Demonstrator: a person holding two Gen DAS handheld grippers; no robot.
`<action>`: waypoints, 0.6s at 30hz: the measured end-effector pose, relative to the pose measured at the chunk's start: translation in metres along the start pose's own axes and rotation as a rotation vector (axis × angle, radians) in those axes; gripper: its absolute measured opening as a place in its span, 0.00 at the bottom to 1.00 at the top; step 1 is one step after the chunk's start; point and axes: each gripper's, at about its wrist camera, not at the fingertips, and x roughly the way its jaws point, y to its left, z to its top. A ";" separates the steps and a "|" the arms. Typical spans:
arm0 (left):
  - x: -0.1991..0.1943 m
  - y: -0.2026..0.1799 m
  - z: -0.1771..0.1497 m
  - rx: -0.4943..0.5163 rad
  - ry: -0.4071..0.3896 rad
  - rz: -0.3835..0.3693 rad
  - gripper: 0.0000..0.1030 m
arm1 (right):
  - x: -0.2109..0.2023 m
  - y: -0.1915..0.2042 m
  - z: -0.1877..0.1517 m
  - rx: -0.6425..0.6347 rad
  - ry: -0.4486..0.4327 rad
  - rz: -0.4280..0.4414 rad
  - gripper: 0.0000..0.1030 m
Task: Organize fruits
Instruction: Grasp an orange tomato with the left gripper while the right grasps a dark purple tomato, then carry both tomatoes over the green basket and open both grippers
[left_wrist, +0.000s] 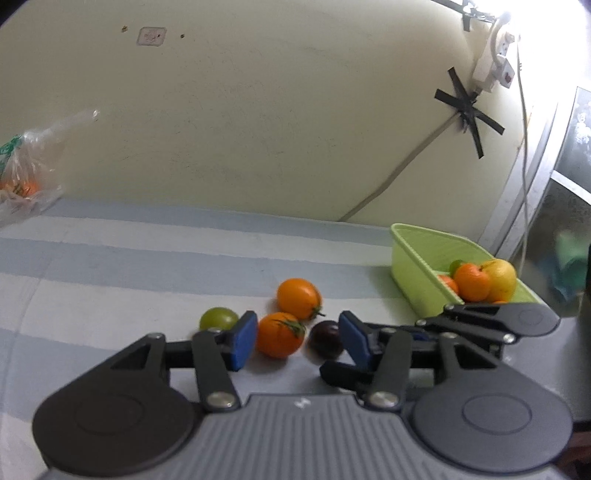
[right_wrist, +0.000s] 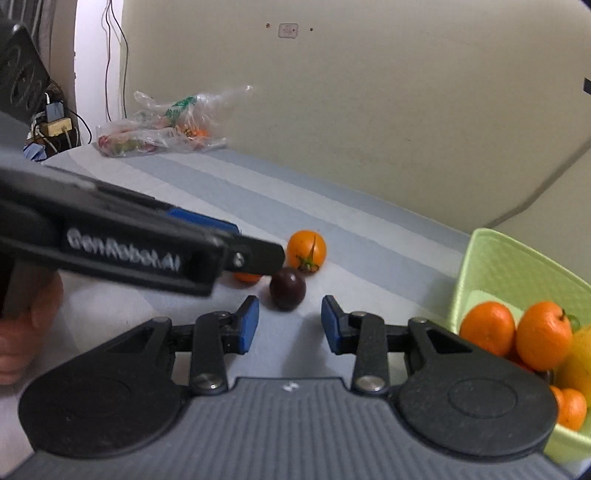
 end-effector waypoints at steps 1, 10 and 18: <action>0.000 0.002 -0.002 0.002 -0.002 0.004 0.48 | 0.001 0.002 -0.001 -0.005 0.000 0.001 0.39; -0.004 0.006 -0.004 0.007 -0.025 0.003 0.26 | 0.004 0.004 0.001 -0.029 -0.006 0.000 0.24; -0.015 -0.004 -0.013 0.006 0.003 -0.046 0.26 | -0.013 0.016 -0.010 -0.031 -0.033 -0.005 0.24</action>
